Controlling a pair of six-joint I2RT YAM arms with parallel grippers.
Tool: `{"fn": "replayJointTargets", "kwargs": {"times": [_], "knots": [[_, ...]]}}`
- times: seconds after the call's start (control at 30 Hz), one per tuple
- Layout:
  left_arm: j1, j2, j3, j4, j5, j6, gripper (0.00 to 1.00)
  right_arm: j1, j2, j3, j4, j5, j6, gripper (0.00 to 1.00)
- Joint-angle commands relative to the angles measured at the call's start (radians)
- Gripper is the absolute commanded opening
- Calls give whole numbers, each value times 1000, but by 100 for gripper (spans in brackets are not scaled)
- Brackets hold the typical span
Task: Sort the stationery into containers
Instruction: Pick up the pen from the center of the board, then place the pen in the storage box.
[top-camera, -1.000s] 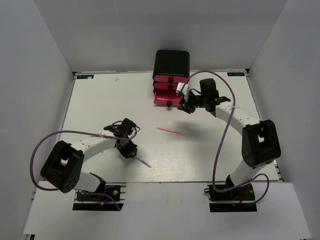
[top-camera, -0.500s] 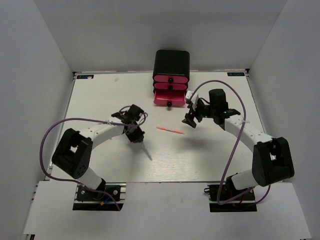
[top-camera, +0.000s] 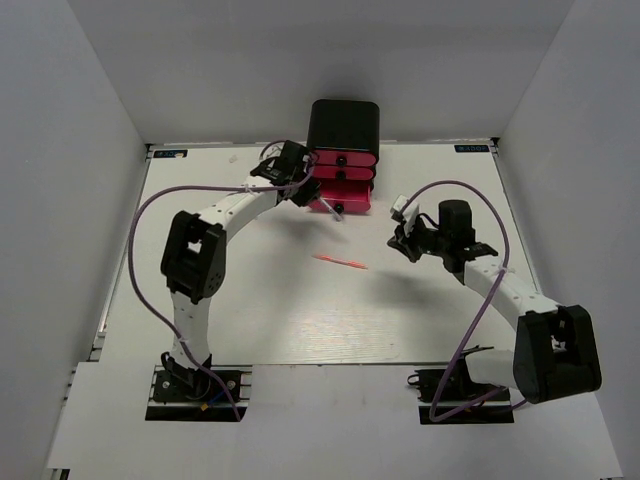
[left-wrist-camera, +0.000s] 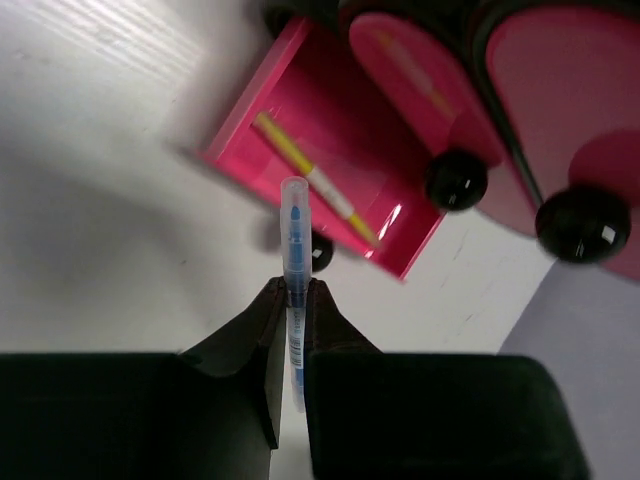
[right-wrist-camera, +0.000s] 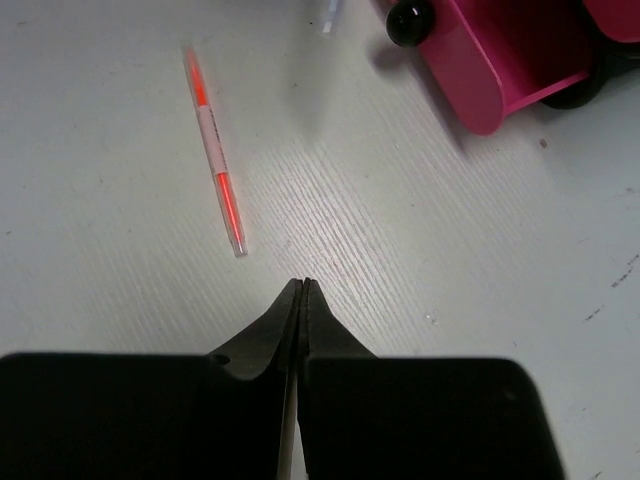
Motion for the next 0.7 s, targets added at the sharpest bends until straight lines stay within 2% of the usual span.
{"fn": "replayJointTargets", "kwargs": {"times": [0.0,0.23,0.67], "knots": [[9,44,94,106,21,-133,0,-16,-45,-40,55,4,23,0],[18,102,126,235,-26,-253,0,-44,-87,-87,69,5,23,0],[18,170,102,330,-64,-382,0,-71,-93,-112,82,-10,34,0]]}}
